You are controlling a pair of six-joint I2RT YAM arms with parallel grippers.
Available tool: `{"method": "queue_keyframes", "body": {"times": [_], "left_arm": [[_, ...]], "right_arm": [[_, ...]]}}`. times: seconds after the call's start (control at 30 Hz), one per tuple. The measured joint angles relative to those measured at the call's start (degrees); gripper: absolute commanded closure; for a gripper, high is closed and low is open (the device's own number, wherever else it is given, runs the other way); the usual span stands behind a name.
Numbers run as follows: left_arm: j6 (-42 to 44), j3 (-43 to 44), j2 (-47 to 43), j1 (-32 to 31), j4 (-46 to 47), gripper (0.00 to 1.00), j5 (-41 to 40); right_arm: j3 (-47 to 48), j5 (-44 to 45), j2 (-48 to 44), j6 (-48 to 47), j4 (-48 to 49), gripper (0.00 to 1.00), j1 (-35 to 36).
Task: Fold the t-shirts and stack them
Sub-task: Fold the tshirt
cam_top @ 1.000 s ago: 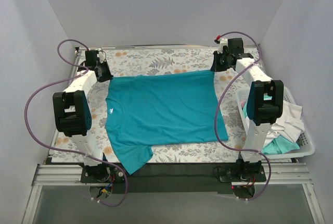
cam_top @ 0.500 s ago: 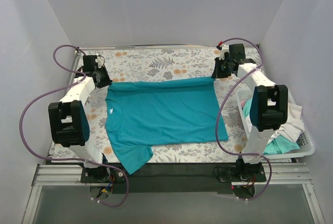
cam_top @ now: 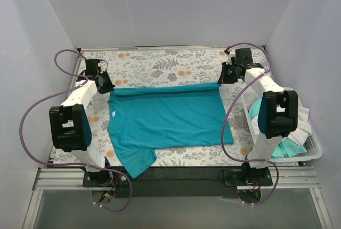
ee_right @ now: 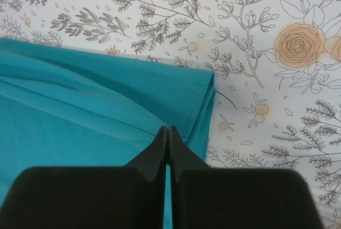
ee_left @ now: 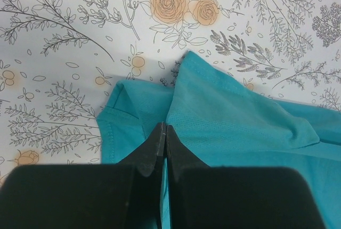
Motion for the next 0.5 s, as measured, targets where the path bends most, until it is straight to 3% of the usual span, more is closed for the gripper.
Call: {"method": "queue_keyframes", "body": {"times": [0.5], "left_arm": [[-2.1, -2.8, -2.3, 0.0, -1.3, 1.0, -0.4]], "right_arm": [[-4.7, 0.8, -3.2, 3.7, -0.2, 0.99, 0.0]]}}
